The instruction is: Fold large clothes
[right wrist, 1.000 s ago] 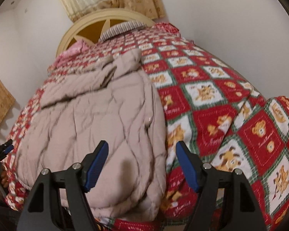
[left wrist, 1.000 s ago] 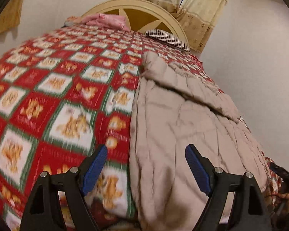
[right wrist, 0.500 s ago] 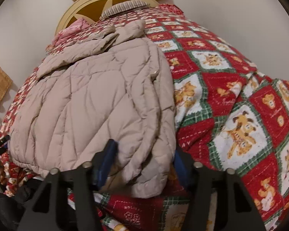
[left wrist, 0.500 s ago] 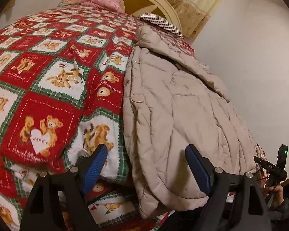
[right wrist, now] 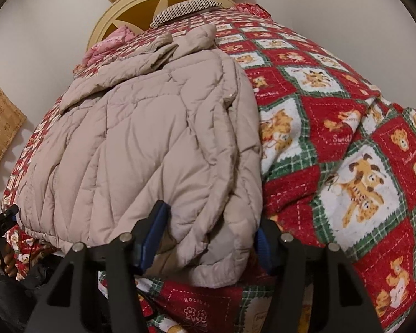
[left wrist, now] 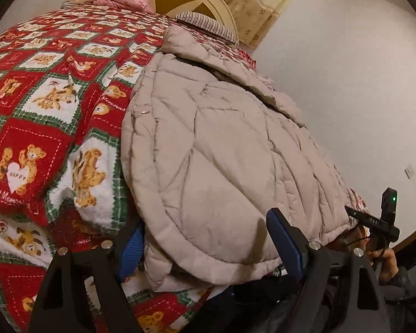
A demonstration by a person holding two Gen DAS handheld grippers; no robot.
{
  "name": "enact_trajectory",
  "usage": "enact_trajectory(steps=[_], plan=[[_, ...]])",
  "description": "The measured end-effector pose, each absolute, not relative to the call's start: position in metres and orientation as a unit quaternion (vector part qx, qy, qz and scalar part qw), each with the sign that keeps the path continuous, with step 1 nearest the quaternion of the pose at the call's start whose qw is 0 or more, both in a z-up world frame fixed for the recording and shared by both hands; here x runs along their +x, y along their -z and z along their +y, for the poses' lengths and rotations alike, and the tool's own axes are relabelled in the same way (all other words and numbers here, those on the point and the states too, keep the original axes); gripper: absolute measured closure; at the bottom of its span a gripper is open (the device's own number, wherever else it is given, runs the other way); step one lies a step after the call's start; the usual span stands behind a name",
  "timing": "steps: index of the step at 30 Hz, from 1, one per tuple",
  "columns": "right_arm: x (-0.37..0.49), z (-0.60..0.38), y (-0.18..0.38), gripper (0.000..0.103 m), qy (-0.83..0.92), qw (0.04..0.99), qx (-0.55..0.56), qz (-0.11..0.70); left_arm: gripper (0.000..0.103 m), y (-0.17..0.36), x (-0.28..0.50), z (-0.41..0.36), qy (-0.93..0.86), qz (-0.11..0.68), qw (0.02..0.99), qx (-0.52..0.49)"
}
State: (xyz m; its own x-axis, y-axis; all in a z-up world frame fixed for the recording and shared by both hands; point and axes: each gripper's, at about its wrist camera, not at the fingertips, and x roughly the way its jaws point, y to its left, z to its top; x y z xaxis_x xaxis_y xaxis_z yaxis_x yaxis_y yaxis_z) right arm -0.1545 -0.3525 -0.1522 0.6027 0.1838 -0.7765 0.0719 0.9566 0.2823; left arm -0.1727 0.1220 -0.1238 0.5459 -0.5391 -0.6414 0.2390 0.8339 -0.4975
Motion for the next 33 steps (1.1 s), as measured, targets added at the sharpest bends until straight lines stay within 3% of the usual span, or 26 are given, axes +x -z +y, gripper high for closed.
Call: enact_trajectory(steps=[1, 2, 4, 9, 14, 25, 33], plan=[[-0.155, -0.352, 0.152, 0.048, -0.030, 0.884, 0.141, 0.446, 0.044, 0.123, -0.173, 0.122, 0.230, 0.420, 0.858, -0.185], [-0.154, -0.351, 0.150, 0.063, -0.026, 0.883, 0.132, 0.449, 0.052, 0.124, -0.172, 0.122, 0.233, 0.421, 0.856, -0.188], [-0.154, -0.349, 0.144, 0.080, -0.032, 0.883, 0.118, 0.454, 0.072, 0.121, -0.171, 0.124, 0.235, 0.420, 0.855, -0.191], [-0.157, -0.344, 0.123, 0.086, -0.035, 0.889, 0.105, 0.444, 0.085, 0.107, -0.172, 0.129, 0.256, 0.399, 0.856, -0.206], [-0.164, -0.352, 0.097, 0.088, -0.069, 0.897, 0.161, 0.406, 0.089, 0.081, -0.175, 0.134, 0.284, 0.358, 0.863, -0.214], [-0.196, -0.342, 0.012, 0.089, -0.112, 0.932, 0.160, 0.305, 0.090, -0.002, -0.196, 0.137, 0.349, 0.263, 0.872, -0.219], [-0.225, -0.340, -0.048, 0.089, -0.135, 0.952, 0.165, 0.220, 0.090, -0.038, -0.187, 0.143, 0.355, 0.247, 0.858, -0.278]])
